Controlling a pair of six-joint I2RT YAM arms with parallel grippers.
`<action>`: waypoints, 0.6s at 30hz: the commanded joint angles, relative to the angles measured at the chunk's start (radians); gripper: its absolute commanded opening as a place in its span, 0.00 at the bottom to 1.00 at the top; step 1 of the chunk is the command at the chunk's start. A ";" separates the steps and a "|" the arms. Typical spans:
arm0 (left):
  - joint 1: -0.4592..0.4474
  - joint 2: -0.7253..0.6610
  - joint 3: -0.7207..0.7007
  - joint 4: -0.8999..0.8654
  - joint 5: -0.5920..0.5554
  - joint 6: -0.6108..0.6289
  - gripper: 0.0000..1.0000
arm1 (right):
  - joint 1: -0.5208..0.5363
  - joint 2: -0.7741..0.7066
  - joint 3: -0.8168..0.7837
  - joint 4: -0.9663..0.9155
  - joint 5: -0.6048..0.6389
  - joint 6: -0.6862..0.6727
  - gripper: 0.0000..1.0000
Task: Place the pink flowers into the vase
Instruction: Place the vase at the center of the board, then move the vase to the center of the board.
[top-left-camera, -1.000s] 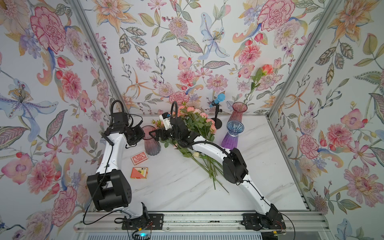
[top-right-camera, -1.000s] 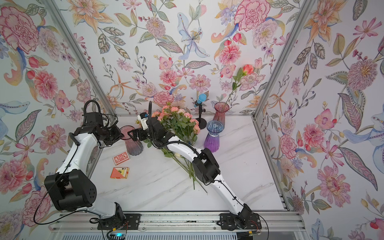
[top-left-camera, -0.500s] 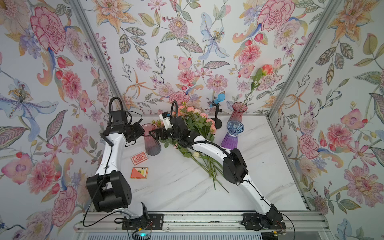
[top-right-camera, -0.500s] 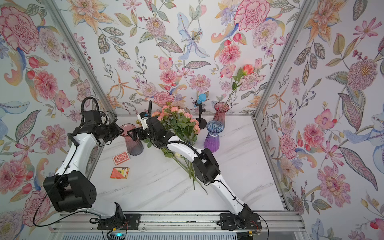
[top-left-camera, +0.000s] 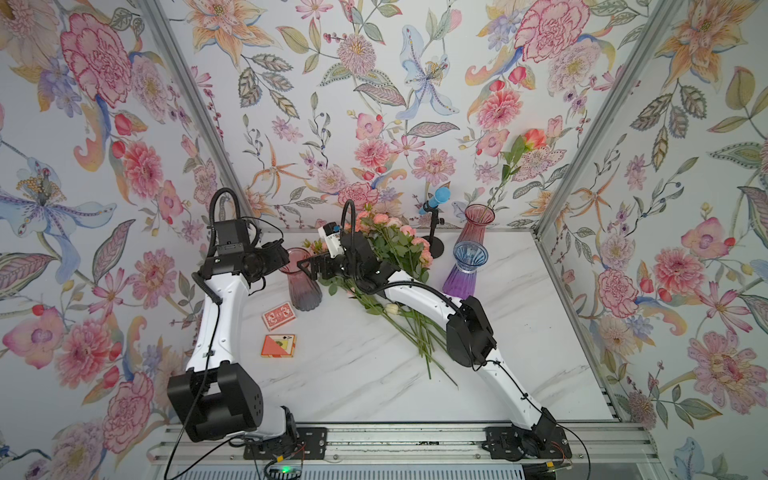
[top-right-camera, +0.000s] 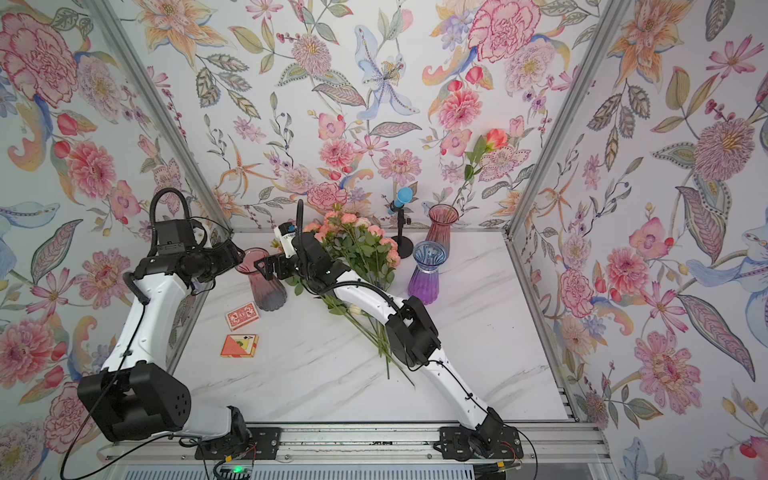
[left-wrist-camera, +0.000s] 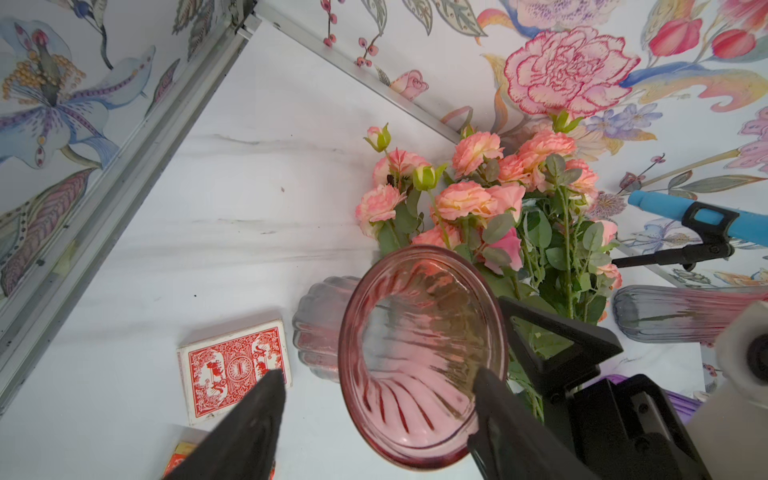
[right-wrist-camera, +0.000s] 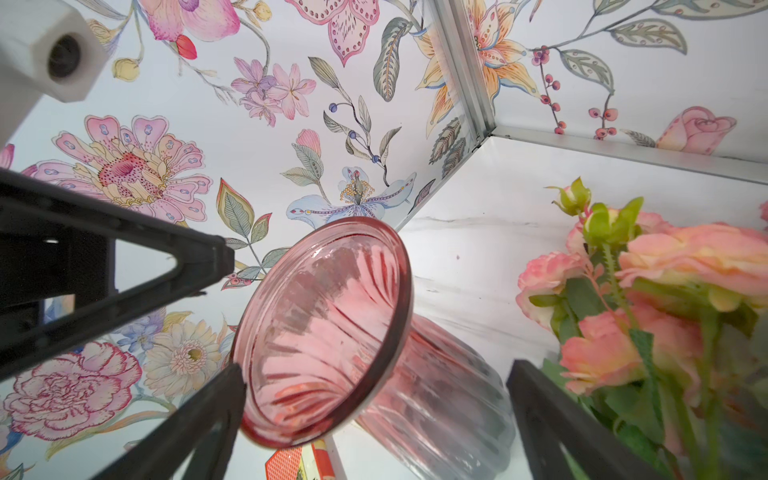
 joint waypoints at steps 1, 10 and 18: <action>0.026 -0.069 -0.045 0.027 -0.036 0.043 0.89 | 0.004 -0.050 0.038 -0.001 -0.022 -0.017 0.99; 0.061 -0.201 -0.109 0.144 -0.007 0.075 1.00 | 0.006 -0.091 0.015 -0.010 -0.024 -0.042 0.99; 0.051 -0.361 -0.304 0.126 -0.053 0.058 1.00 | -0.012 -0.165 -0.070 -0.022 -0.005 -0.073 0.99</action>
